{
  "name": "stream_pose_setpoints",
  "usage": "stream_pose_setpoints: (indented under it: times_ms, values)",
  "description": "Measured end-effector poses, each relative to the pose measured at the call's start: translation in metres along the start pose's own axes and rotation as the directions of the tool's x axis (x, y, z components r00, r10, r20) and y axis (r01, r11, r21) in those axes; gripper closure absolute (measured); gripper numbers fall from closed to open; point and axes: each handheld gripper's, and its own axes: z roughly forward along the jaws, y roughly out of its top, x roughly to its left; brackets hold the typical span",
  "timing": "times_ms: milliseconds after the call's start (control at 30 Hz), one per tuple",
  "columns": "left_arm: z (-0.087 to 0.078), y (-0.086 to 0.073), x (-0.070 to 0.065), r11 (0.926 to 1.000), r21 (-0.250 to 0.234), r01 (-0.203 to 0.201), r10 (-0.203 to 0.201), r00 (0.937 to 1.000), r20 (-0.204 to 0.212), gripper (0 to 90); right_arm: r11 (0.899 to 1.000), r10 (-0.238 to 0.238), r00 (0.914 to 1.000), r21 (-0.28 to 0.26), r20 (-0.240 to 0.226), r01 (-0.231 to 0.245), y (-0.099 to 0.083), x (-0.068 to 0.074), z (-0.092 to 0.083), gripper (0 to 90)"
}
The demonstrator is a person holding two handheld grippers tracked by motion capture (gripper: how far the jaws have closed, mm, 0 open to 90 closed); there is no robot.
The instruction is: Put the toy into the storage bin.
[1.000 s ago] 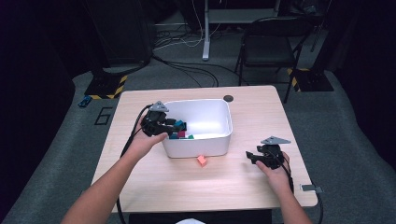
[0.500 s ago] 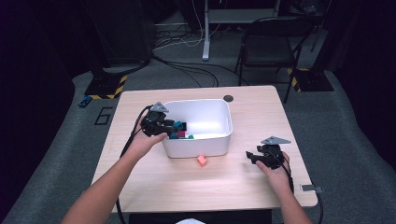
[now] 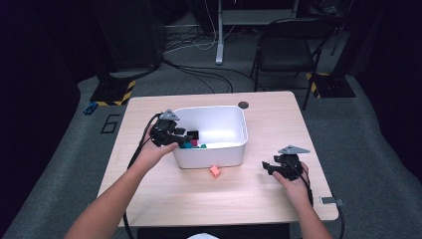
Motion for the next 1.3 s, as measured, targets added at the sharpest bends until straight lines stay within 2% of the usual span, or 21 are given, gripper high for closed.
stream_pose_setpoints:
  times_ms: [233, 500, 533, 600, 700, 1000, 1300]
  values:
    - [-0.013, 0.0, -0.008, 0.999, -0.044, -0.01, 0.011, 0.9997, 0.023, 53.1, 1.0, -0.002, 1.0, 0.001, 0.0, 0.002, 0.0, 0.0, 0.0, 40.1]
    - [-0.027, 0.001, -0.024, 0.996, -0.075, -0.048, 0.053, 0.9971, 0.055, 53.2, 1.0, -0.004, 1.0, 0.002, 0.002, 0.004, 0.0, 0.0, 0.0, 40.1]
    - [-0.029, 0.001, -0.026, 0.9953, -0.071, -0.065, 0.069, 0.9959, 0.059, 53.2, 1.0, -0.004, 1.0, 0.001, 0.002, 0.004, 0.0, 0.0, 0.0, 40.1]
    - [-0.031, 0.001, -0.032, 0.9942, -0.084, -0.067, 0.073, 0.995, 0.068, 53.4, 1.0, -0.002, 1.0, 0.001, 0.002, 0.002, 0.0, 0.0, 0.0, 40.1]
    - [-0.033, 0.0, -0.04, 0.9917, -0.09, -0.092, 0.099, 0.9922, 0.075, 53.7, 1.0, 0.003, 1.0, -0.002, 0.001, -0.003, 0.0, 0.001, 0.0, 40.1]
    - [-0.029, -0.008, -0.063, 0.9866, -0.092, -0.134, 0.145, 0.9827, 0.116, 53.7, 1.0, 0.002, 1.0, -0.005, 0.001, -0.002, 0.0, 0.001, -0.001, 40.1]
    - [-0.017, -0.017, -0.076, 0.9852, -0.073, -0.155, 0.164, 0.9769, 0.137, 53.6, 1.0, 0.002, 1.0, -0.006, 0.004, -0.002, 0.0, 0.0, -0.001, 40.1]
